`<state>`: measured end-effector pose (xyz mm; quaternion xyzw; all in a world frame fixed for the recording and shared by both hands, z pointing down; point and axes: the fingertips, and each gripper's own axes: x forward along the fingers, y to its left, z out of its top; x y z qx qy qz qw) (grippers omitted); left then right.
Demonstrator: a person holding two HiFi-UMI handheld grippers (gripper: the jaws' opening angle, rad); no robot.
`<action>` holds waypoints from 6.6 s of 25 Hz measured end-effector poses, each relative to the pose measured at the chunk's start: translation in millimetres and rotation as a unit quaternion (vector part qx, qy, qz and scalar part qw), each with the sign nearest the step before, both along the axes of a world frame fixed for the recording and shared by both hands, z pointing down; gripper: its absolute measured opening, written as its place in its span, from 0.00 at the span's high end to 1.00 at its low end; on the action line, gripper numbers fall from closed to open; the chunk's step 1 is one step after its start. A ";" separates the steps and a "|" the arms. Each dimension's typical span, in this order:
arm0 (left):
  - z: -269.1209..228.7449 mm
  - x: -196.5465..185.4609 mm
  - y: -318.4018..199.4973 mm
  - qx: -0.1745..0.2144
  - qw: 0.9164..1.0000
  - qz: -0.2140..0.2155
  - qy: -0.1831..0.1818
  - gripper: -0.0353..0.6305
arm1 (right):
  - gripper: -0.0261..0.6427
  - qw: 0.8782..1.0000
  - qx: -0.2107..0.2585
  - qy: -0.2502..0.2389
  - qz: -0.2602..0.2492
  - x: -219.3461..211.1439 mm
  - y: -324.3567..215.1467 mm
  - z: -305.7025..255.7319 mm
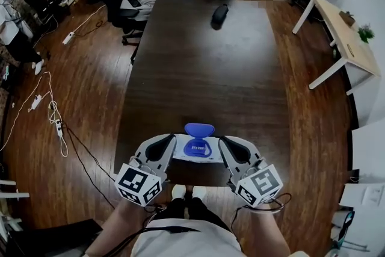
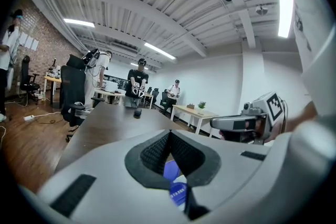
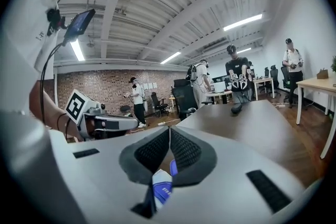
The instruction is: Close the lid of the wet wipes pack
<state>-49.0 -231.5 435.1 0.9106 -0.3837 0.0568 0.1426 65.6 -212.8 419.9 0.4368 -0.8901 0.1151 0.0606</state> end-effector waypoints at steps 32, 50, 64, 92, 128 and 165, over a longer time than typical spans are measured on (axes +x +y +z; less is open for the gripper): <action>116.0 1.1 -16.0 -0.088 0.995 -0.033 -0.038 0.94 | 0.69 0.982 -0.106 0.089 -0.131 -15.3 -68.7 170.7; 106.2 0.0 -13.4 -0.078 0.996 -0.041 -0.026 0.94 | 0.69 0.979 -0.108 0.072 -0.155 -29.3 -35.4 162.1; 100.2 -2.2 2.9 -0.073 0.996 -0.035 -0.024 0.94 | 0.69 0.976 -0.130 0.071 -0.162 -44.2 8.3 169.3; 101.1 -9.7 28.6 -0.071 0.997 -0.032 -0.029 0.94 | 0.67 0.956 -0.200 0.128 -0.171 -54.0 36.9 216.0; 54.2 -22.9 37.7 -0.030 0.999 -0.025 -0.017 0.94 | 0.64 0.972 -0.173 0.078 -0.139 -65.7 40.7 155.2; -64.9 -27.2 84.2 0.078 0.997 0.013 0.024 0.94 | 0.95 0.999 0.034 -0.034 -0.007 -30.2 102.0 -52.7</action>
